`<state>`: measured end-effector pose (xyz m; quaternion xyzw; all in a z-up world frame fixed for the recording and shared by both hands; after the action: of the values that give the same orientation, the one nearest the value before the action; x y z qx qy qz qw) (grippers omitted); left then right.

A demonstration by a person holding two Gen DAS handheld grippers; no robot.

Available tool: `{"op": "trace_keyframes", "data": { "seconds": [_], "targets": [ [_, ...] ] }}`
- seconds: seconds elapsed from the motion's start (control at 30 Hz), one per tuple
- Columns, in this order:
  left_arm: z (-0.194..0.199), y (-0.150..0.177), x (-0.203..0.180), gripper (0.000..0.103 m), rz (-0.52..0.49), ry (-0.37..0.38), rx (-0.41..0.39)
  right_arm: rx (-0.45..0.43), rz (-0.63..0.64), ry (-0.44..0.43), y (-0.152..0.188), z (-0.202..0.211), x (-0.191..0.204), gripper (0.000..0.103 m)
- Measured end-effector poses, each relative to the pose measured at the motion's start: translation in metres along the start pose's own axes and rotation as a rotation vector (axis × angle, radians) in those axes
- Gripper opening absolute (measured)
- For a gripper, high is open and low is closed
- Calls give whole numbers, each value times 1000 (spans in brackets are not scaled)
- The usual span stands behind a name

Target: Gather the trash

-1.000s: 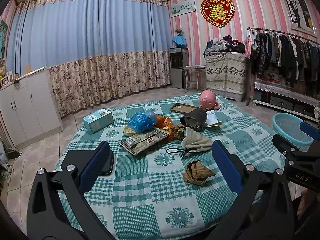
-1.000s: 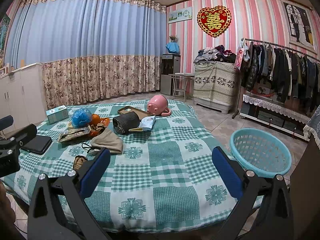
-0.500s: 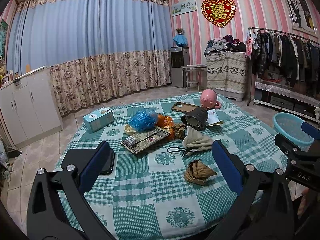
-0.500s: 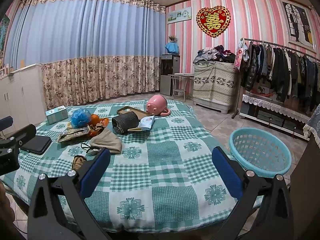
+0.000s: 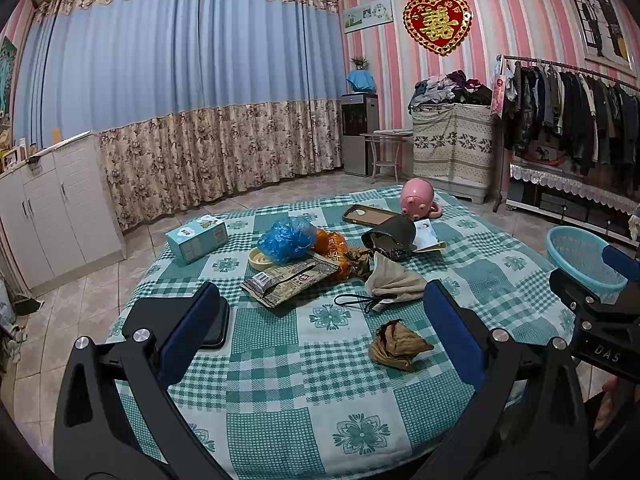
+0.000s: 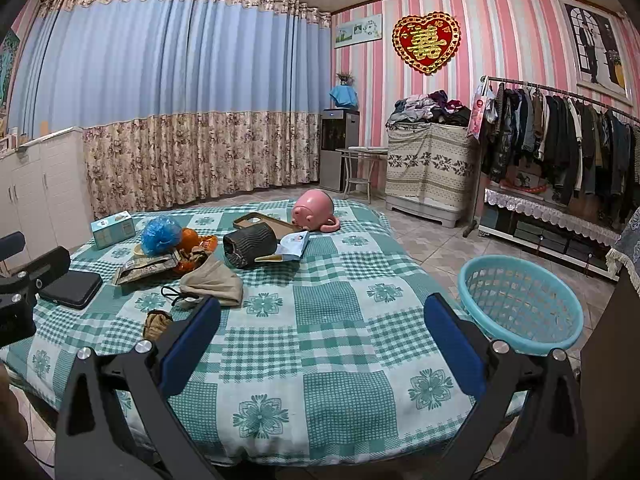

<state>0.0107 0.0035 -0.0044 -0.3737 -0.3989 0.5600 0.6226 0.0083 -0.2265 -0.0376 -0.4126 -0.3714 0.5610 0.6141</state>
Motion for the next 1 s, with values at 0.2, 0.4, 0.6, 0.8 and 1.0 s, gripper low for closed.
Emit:
{"op": "trace_keyframes", "data": {
  "seconds": [0.2, 0.4, 0.6, 0.8, 1.0],
  "targets": [
    [1, 0, 0, 98, 0, 1, 1, 0, 0, 1, 1, 0, -1, 99],
    [0, 0, 1, 98, 4, -1, -2, 1, 0, 1, 1, 0, -1, 99],
    [0, 0, 1, 98, 3, -2, -1, 1, -2, 2, 2, 1, -2, 99],
    [0, 0, 1, 98, 3, -2, -1, 7, -3, 0, 2, 0, -2, 99],
    [0, -1, 2, 98, 2, -5, -3, 7, -4, 0, 3, -1, -3, 99]
  ]
}}
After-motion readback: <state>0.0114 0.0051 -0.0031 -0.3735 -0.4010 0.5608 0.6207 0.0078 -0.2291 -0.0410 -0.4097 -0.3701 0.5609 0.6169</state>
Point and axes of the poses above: each gripper's, at about its wrist camera, not at the fingertips, and z roughly against the way its jaws point, x to its left, y to its underside, the point moved 3 cm from there along -z, roughly the way its jaws point, and after that the axes turned 2 degrees about x, right-handed, at the moved point
